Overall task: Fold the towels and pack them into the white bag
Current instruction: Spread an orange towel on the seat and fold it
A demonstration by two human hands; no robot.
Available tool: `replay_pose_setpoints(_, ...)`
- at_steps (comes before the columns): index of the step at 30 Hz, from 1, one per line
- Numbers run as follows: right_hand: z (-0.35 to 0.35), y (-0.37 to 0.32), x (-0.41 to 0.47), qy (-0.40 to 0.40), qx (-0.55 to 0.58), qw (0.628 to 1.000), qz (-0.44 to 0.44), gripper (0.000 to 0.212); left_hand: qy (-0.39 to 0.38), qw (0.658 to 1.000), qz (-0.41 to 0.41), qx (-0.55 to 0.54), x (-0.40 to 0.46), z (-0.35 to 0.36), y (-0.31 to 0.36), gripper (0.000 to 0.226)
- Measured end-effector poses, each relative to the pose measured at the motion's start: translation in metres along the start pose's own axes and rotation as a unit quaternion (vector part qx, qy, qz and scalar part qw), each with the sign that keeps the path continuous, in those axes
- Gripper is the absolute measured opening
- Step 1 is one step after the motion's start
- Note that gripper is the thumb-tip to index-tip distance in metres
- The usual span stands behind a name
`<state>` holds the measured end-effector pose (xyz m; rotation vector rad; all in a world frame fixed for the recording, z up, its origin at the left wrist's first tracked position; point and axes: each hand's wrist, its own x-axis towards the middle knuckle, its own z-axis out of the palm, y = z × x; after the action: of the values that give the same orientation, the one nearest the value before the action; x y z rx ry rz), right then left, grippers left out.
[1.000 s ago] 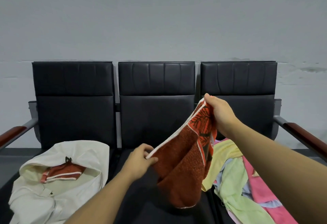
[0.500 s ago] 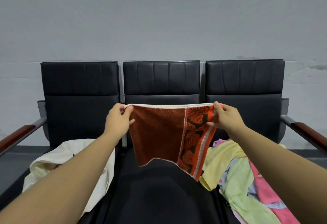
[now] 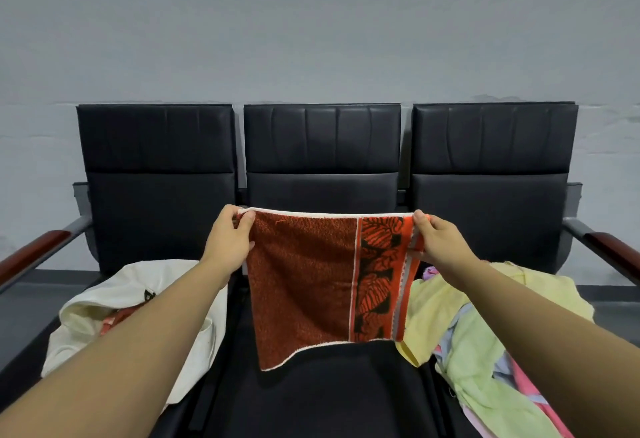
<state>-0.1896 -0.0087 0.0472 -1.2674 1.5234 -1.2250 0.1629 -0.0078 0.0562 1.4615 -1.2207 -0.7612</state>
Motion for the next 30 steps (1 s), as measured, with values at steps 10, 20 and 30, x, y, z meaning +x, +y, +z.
replay_pose_setpoints(10, 0.007, 0.021, 0.015, 0.003, 0.017, 1.000, -0.024, 0.044, -0.009, 1.000, 0.021, -0.003, 0.012, 0.001, -0.012, 0.018)
replay_pose_setpoints(20, 0.004, 0.126, -0.081, -0.012, -0.041, 0.998, 0.047, 0.037, -0.069, 0.993, -0.094, 0.013, -0.092, 0.000, -0.141, 0.029)
replay_pose_setpoints(30, -0.002, 0.203, -0.125, -0.056, -0.187, 0.975, 0.108, 0.041, -0.093, 0.975, -0.168, 0.110, -0.149, 0.018, -0.202, 0.018)
